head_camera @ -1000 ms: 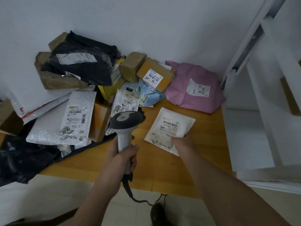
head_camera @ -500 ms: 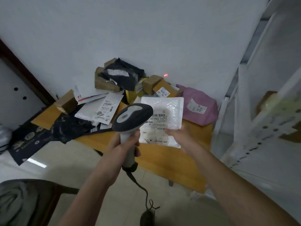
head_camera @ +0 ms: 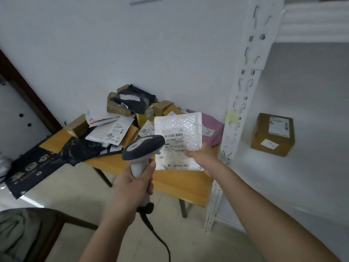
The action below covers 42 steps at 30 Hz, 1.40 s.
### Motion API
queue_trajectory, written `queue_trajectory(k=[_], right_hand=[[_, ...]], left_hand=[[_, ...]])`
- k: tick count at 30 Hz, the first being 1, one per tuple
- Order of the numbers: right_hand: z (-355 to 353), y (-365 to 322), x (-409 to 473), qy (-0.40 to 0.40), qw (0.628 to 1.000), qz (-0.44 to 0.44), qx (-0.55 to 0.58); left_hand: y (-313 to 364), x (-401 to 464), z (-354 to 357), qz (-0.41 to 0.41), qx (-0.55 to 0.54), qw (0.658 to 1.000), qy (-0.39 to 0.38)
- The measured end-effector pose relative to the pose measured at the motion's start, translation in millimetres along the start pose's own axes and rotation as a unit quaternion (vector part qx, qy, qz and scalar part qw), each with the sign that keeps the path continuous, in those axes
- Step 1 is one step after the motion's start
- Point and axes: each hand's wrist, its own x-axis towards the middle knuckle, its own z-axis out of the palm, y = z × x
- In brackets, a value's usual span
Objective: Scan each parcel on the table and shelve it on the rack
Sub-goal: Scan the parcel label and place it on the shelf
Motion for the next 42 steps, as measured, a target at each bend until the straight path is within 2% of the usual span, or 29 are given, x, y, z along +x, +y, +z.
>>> queue_trajectory(k=[15, 27, 42], right_hand=[[30.8, -0.5, 4.2, 0.019, 0.999, 0.039, 0.026], [56.8, 1.7, 24.7, 0.009, 0.998, 0.038, 0.046], [78.1, 14.9, 44.3, 0.022, 0.997, 0.048, 0.058]], left_hand=[[13.9, 26.7, -26.1, -0.002, 0.157, 0.987, 0.02], [30.9, 25.1, -38.3, -0.028, 0.075, 0.996, 0.031], [32.8, 26.6, -56.6, 0.003, 0.168, 0.985, 0.041]])
